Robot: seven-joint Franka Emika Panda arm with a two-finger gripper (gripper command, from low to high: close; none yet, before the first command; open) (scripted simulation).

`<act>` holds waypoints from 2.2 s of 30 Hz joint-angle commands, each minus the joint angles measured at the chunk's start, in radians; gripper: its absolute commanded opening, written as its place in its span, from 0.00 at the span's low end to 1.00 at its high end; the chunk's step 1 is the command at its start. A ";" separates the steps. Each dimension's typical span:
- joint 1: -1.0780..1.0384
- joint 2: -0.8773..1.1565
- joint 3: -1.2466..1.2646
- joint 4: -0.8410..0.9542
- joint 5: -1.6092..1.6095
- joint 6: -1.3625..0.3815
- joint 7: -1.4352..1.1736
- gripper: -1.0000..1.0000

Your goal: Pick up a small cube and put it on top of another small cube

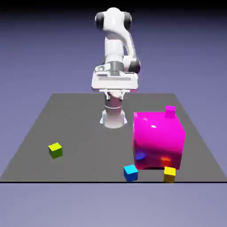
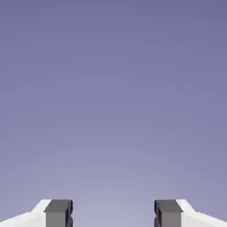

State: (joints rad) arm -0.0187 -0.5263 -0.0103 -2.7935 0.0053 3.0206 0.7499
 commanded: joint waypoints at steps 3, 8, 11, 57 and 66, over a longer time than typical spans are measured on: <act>-0.076 0.109 -0.026 0.041 0.013 -0.041 0.022 0.50; -0.204 0.290 -0.068 0.109 0.035 -0.109 0.059 0.50; -0.280 0.399 -0.094 0.151 0.048 -0.150 0.081 0.50; 0.221 0.055 0.509 0.407 0.228 -1.051 0.250 0.00; 0.220 0.114 0.542 0.310 0.230 -0.897 0.259 1.00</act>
State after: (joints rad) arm 0.2014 -0.4120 0.5319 -2.4832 0.2355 2.1237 1.0090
